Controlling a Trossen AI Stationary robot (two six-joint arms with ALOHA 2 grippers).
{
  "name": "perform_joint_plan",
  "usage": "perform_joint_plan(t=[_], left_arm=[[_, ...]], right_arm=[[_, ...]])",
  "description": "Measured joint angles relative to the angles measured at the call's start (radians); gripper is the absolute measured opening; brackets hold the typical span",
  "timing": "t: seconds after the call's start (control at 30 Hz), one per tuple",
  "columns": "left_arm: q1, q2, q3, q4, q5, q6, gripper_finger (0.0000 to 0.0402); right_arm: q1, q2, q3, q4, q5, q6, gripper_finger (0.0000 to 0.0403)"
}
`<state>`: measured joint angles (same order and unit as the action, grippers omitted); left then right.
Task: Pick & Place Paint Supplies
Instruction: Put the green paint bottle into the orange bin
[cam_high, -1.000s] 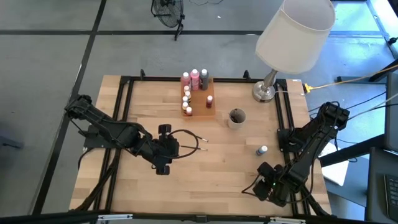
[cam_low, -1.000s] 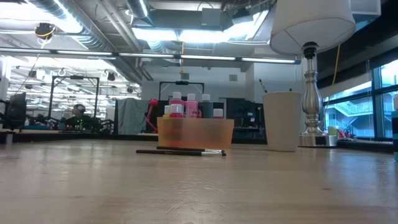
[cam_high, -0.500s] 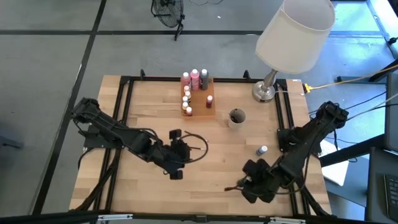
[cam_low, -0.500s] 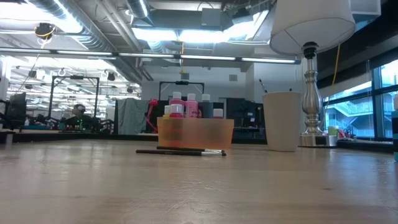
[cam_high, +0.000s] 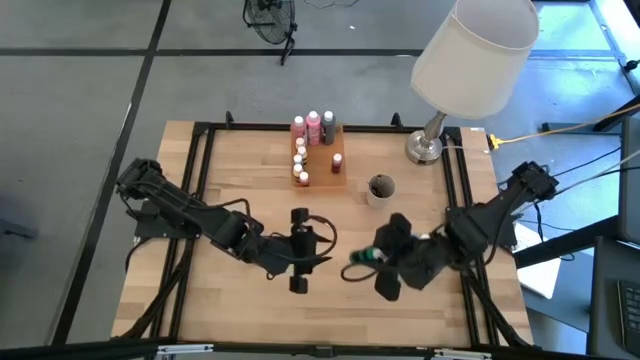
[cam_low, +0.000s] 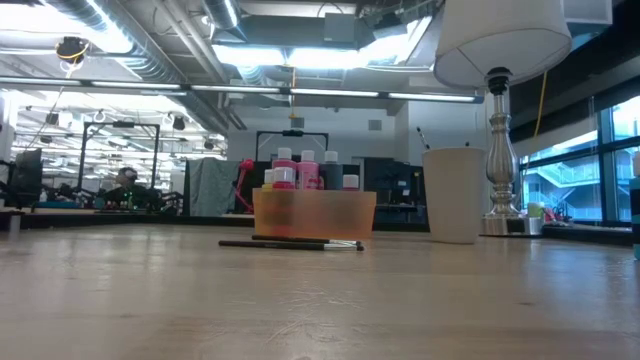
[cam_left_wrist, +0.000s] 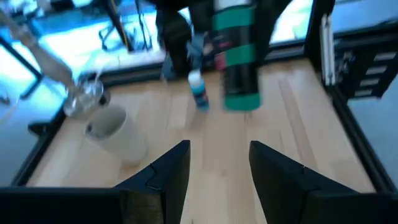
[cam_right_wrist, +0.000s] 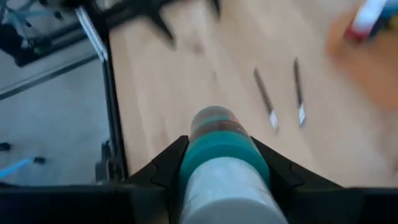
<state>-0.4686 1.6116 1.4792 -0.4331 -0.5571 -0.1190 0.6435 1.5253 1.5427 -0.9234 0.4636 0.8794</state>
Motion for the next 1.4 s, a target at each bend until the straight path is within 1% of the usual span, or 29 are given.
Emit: perform_joint_plan(t=[0.07, 0.13, 0.2, 0.33, 0.47, 0.7, 0.97, 1.1, 1.2, 1.3, 1.4], left_arm=[[0.001, 0.004, 0.000, 0.044, 0.010, 0.033, 0.0162], [0.007, 0.011, 0.000, 0.081, 0.026, 0.036, 0.0162], [0.007, 0.013, 0.000, 0.085, 0.030, 0.023, 0.0162], [0.006, 0.011, 0.000, 0.166, 0.011, -0.050, 0.0162], [0.006, 0.004, 0.000, 0.266, 0.022, -0.054, 0.0162], [0.036, 0.005, 0.000, 0.272, 0.014, -0.142, 0.0162], [0.069, 0.005, 0.000, 0.196, 0.021, -0.195, 0.0162], [0.083, 0.005, 0.000, 0.177, 0.061, -0.201, 0.0165], [0.094, 0.005, 0.000, 0.144, 0.067, -0.222, 0.0173], [0.115, 0.006, 0.000, 0.129, 0.123, -0.277, 0.0188], [0.133, 0.006, 0.000, 0.129, 0.165, -0.288, 0.0203]], right_arm=[[-0.025, 0.000, 0.039, 0.000, 0.011, -0.063, 0.0135], [-0.047, 0.000, 0.069, 0.003, 0.012, -0.111, 0.0135], [-0.064, -0.001, 0.086, 0.004, 0.012, -0.148, 0.0135], [-0.085, 0.000, 0.089, -0.015, 0.008, -0.167, 0.0135], [-0.101, 0.000, 0.089, -0.010, 0.007, -0.183, 0.0135], [-0.116, 0.000, 0.089, 0.015, 0.007, -0.211, 0.0135], [-0.120, 0.000, 0.089, 0.013, 0.004, -0.215, 0.0135], [-0.120, 0.000, 0.089, 0.011, 0.004, -0.223, 0.0135], [-0.120, 0.000, 0.089, 0.011, 0.004, -0.234, 0.0135], [-0.122, 0.000, 0.089, 0.011, 0.004, -0.239, 0.0135], [-0.128, 0.000, 0.089, 0.009, 0.004, -0.241, 0.0134]])
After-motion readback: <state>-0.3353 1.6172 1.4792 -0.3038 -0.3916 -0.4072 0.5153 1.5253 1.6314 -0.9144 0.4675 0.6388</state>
